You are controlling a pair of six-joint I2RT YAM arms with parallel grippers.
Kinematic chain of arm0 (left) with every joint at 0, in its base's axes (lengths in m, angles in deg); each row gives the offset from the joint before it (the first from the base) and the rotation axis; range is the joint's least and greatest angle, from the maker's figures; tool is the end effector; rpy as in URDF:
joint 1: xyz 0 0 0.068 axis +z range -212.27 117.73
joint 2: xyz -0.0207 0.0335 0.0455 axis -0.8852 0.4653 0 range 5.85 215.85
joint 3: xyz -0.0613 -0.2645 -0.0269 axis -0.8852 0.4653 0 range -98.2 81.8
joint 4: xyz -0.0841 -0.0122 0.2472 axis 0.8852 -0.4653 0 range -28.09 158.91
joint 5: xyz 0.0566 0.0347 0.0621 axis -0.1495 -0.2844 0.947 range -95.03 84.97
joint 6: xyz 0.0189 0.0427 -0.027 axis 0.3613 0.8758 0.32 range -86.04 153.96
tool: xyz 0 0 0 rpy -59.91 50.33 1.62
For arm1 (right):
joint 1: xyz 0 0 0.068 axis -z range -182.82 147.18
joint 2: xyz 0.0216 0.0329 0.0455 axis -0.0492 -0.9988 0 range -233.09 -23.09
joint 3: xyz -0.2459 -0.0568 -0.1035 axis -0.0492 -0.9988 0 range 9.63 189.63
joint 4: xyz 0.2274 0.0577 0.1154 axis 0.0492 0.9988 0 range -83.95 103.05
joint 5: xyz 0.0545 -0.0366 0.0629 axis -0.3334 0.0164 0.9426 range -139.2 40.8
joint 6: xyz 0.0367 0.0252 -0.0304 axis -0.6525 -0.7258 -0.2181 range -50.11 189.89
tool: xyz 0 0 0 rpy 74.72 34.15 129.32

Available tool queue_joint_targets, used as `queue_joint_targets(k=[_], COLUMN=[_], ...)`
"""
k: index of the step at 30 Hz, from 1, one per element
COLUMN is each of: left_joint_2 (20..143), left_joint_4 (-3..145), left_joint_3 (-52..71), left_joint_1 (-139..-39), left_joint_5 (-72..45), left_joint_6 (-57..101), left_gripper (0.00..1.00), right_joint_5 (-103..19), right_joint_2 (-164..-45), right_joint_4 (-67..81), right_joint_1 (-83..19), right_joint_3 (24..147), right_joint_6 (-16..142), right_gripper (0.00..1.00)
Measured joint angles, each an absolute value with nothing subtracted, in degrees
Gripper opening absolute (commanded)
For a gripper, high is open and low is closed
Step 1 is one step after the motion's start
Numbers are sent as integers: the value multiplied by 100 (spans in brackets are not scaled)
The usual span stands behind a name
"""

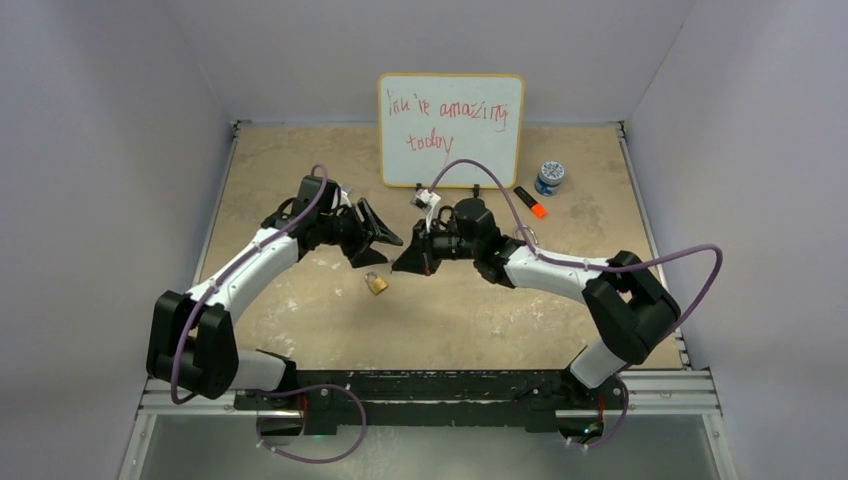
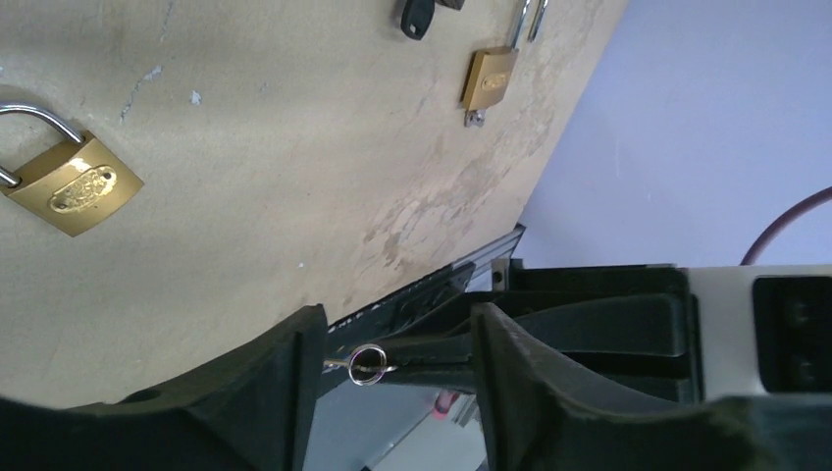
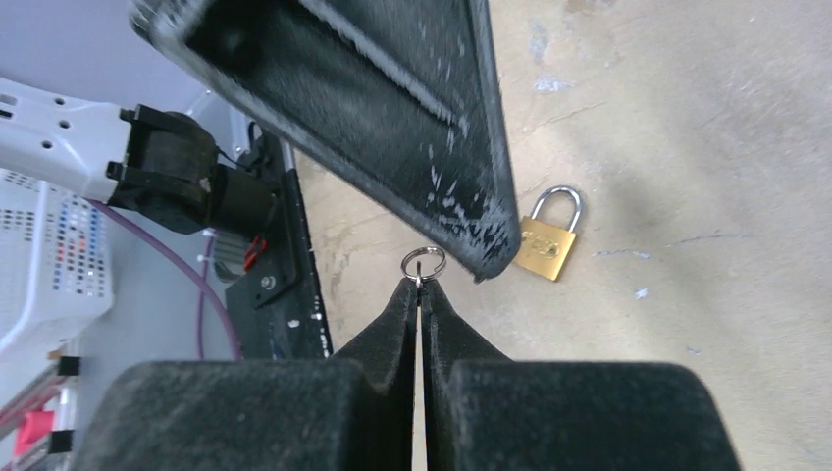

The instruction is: Unlock with the key

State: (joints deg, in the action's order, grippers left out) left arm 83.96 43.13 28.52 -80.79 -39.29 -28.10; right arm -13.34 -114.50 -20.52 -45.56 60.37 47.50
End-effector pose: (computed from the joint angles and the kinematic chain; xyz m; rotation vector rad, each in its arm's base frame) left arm 0.2579 -0.1076 0.2435 -0.7282 2.6306 -1.2658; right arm 0.2437 0.2537 0.2382 -0.8210 1.8155 1.3377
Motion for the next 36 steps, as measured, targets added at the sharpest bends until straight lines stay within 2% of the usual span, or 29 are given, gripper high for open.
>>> queue_joint_targets(k=[4, 9, 18, 23, 36], left_joint_2=[8317, 7885, 7546, 7546, 7725], left_joint_4=[4313, 4587, 5806, 6648, 7633], left_joint_3=[2857, 3169, 3886, 3993, 4026], left_joint_1=[-8079, -8079, -8088, -8182, -8217], left_joint_5=[-3713, -3302, -3601, -3975, -4312], left_joint_6=[-2786, -2745, -2535, -2561, -2989], left_gripper=[84, 87, 61, 57, 42], right_joint_5=[-1203, -965, -829, -973, -1120], right_joint_2=[-11459, -11673, -12806, -13175, -13013], right_joint_4=[-2693, -3882, -6887, -7621, -8069], right_joint_1=[-4534, -4326, -3345, -3244, -3255], right_joint_3=[5668, 5216, 4671, 4671, 4704], right_joint_6=[4159, 3112, -186, -1646, -2487], right_gripper=[0, 0, 0, 0, 0])
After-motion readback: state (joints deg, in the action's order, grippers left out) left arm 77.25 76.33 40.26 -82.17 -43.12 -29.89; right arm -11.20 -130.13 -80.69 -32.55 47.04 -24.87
